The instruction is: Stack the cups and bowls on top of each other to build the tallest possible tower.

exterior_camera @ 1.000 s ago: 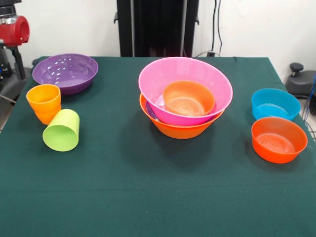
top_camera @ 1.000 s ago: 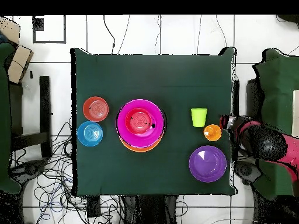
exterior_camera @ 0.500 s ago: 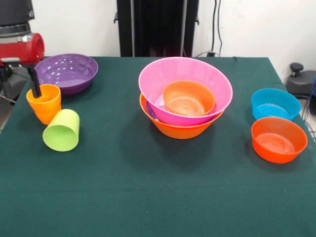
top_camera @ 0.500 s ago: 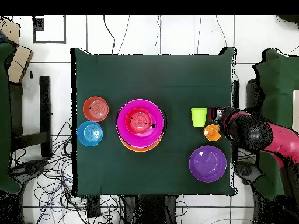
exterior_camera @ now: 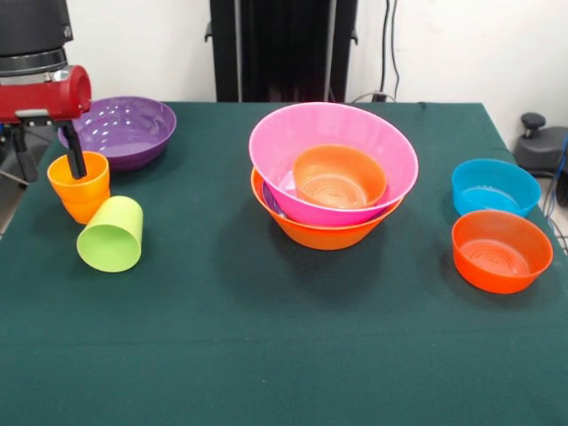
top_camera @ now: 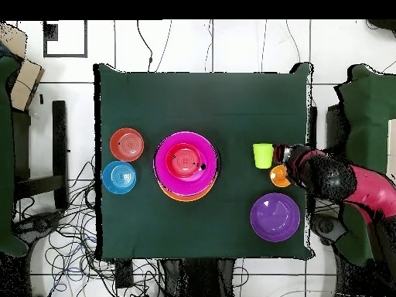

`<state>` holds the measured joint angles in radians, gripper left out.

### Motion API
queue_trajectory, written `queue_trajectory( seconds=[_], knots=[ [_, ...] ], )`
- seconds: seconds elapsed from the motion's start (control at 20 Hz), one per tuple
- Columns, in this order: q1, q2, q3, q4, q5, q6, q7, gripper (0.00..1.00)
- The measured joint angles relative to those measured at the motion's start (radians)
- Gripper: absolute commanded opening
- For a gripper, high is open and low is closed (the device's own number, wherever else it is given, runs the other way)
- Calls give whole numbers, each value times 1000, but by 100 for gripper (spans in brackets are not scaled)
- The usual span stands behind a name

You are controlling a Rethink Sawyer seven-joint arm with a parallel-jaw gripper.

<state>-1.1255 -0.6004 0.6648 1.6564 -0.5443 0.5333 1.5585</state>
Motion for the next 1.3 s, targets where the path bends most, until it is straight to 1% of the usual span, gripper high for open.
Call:
queue_trajectory(
  seconds=[0.35, 0.65, 0.7, 1.3],
  knots=[
    [-3, 3, 0, 0, 0, -1, 0, 100],
    [-19, 51, -1, 0, 0, -46, 0, 100],
    [-21, 59, -1, 0, 0, -55, 0, 0],
    [-19, 75, -25, 0, 0, -76, 0, 0]
  ],
)
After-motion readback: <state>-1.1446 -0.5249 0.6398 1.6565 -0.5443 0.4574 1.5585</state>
